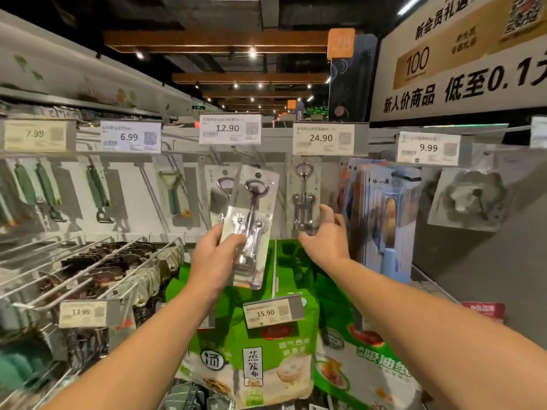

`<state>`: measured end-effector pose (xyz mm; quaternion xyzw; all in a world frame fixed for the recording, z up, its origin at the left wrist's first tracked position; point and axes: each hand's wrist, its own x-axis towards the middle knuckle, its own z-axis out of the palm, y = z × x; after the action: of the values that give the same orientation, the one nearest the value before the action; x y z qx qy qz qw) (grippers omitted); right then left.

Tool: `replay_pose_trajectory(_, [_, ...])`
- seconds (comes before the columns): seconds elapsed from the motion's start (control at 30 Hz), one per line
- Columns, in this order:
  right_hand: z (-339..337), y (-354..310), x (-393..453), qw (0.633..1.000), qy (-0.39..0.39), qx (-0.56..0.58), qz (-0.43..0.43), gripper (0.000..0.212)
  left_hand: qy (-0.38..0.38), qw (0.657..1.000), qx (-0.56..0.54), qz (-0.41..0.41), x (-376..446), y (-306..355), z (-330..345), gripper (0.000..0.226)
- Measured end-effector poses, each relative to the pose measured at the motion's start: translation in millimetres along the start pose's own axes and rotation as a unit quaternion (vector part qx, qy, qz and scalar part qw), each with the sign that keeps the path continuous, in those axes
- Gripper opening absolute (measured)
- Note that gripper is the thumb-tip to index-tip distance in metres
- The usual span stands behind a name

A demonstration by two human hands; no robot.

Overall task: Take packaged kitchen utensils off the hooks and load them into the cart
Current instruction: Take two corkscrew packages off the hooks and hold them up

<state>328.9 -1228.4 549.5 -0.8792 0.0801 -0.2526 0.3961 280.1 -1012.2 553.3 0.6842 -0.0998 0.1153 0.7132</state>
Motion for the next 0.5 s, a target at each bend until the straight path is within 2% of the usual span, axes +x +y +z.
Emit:
replay_pose_trajectory(0.07, [-3.3, -9.2, -21.0, 0.996, 0.024, 0.051, -0.064, 0.062, -0.002, 1.0, -0.014, -0.007, 2.7, -2.1, 4.4, 0.013])
replay_pose_trajectory(0.13, [-5.5, -18.8, -46.2, 0.985, 0.01, 0.082, -0.152, 0.057, -0.017, 0.999, -0.031, -0.003, 0.6, 1.1, 8.7, 0.022])
replay_pose_trajectory(0.23, [-8.4, -31.6, -78.8, 0.972, -0.062, 0.026, -0.227, 0.082, -0.015, 0.998, -0.068, -0.01, -1.7, 4.9, 14.6, 0.064])
replay_pose_trajectory(0.33, [-3.1, -42.2, -97.8, 0.973, -0.078, 0.018, -0.215, 0.101, 0.009, 0.993, -0.112, -0.02, -3.1, 3.2, 20.6, 0.079])
replay_pose_trajectory(0.43, [-0.1, -45.0, -105.2, 0.981, -0.058, 0.056, -0.179, 0.102, 0.014, 0.993, -0.118, -0.03, -8.0, 4.7, 23.4, 0.064])
replay_pose_trajectory(0.5, [-0.9, -43.4, -107.9, 0.984, -0.061, 0.06, -0.157, 0.104, -0.004, 0.993, -0.109, -0.039, -12.8, 3.5, 25.9, 0.075])
